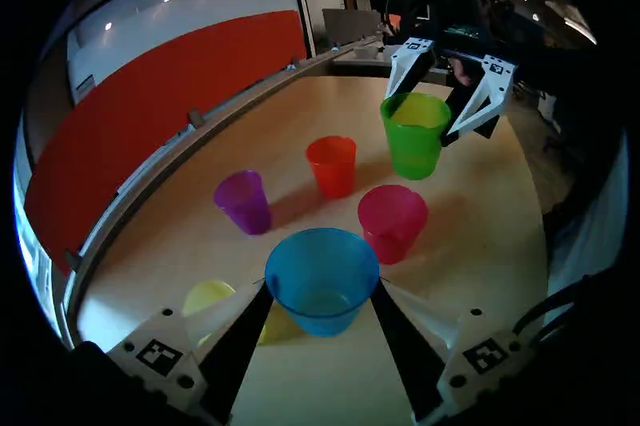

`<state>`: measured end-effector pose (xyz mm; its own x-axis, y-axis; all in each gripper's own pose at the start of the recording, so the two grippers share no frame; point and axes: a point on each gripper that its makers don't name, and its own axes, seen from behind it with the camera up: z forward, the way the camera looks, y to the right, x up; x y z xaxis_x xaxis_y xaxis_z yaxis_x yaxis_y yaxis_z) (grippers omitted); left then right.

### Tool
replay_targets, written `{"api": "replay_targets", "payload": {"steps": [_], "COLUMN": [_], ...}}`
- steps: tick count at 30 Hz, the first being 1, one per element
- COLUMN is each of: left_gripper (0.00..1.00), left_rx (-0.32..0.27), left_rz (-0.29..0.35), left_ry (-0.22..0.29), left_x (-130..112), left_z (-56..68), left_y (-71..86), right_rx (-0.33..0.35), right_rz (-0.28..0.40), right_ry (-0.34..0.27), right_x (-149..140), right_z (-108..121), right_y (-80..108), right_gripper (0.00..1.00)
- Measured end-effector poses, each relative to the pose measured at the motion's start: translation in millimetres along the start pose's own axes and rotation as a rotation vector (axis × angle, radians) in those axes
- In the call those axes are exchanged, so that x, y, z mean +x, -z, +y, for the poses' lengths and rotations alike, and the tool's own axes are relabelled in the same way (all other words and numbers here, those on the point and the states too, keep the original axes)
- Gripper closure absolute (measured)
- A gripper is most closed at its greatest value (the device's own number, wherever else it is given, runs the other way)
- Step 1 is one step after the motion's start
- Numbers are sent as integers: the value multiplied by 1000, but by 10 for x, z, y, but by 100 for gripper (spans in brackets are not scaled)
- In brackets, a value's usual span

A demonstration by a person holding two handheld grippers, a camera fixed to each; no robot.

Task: Pour water

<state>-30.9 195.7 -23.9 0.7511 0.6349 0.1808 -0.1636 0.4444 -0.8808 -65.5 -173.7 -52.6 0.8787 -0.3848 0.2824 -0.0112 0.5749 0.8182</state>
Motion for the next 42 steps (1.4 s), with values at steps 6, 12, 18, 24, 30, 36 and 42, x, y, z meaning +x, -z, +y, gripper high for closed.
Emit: {"api": "replay_targets", "payload": {"steps": [6, 12, 18, 24, 30, 36, 42], "left_gripper": [14, 14, 14, 14, 14, 15, 14], "left_rx": [-18, -31, -55, -69, -77, -79, -89], "left_rz": [-29, -63, -89, -108, -113, -114, -106], "left_ry": [-12, -37, -47, -48, -47, -36, -25], "left_x": [-64, -122, -167, -207, -228, -270, -295], "left_z": [35, 80, 132, 161, 172, 159, 184], "left_y": [-83, -145, -195, -238, -266, -280, -296], "right_rx": [-1, 9, 20, 20, 26, 32, 33], "right_rz": [-32, -60, -88, -110, -130, -141, -147], "right_ry": [-1, 1, 8, 4, 2, 4, 5], "right_x": [-111, -226, -335, -422, -507, -553, -575], "right_z": [60, 74, 83, 126, 136, 126, 141], "right_y": [2, -10, -8, -9, -41, -83, -119], "right_gripper": [7, 7, 7, 7, 7, 7, 7]}}
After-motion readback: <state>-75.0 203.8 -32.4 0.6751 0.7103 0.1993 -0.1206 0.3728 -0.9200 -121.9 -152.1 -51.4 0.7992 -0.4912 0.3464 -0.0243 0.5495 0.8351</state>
